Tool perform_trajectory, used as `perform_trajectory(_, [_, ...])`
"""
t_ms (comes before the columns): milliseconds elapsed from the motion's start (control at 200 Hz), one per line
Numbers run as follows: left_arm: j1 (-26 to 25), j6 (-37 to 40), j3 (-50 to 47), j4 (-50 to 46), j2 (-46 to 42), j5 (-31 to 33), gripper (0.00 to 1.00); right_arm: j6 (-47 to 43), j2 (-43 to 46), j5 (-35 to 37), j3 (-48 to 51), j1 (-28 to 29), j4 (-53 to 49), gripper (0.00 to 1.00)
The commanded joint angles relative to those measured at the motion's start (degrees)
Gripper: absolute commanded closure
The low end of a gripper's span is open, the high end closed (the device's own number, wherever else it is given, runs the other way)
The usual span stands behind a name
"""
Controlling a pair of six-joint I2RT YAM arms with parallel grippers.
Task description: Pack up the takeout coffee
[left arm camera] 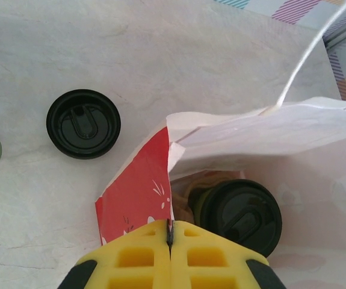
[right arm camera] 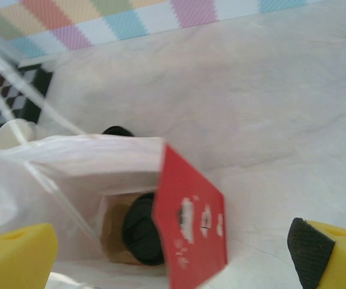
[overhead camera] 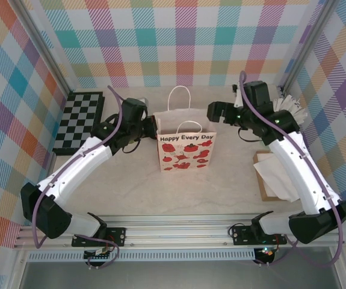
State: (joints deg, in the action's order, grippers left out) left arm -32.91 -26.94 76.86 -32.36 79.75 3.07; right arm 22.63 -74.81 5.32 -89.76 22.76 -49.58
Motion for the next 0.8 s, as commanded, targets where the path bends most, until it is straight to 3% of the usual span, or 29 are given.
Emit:
perform_trajectory(0, [0.0,1.7,2.2,-2.0,1.3,-0.7,1.0,3.3,1.4,3.7,-1.3,-3.0,-6.3,0.0])
perform_trajectory(225, [1.3,2.4,3.0,-2.6,2.0,-1.7,0.99,3.6,5.7,3.5,4.8,-9.8,-8.6,0.0])
perform_trajectory(340, [1.6,2.4,3.2,-2.9,1.7,-1.0,0.92,3.6,8.1,2.4,9.6,-14.6,-10.2,0.0])
perform_trajectory(585, [2.6,5.7,1.4,-0.3,-3.9,-5.9,0.34,5.3,12.0,-3.5,21.8,-30.6,-11.2,0.0])
perform_trajectory(795, [5.3,7.7,-1.4,0.6,-10.3,-6.3,0.07,8.0,10.2,-8.0,26.4,-41.5,-10.3,0.0])
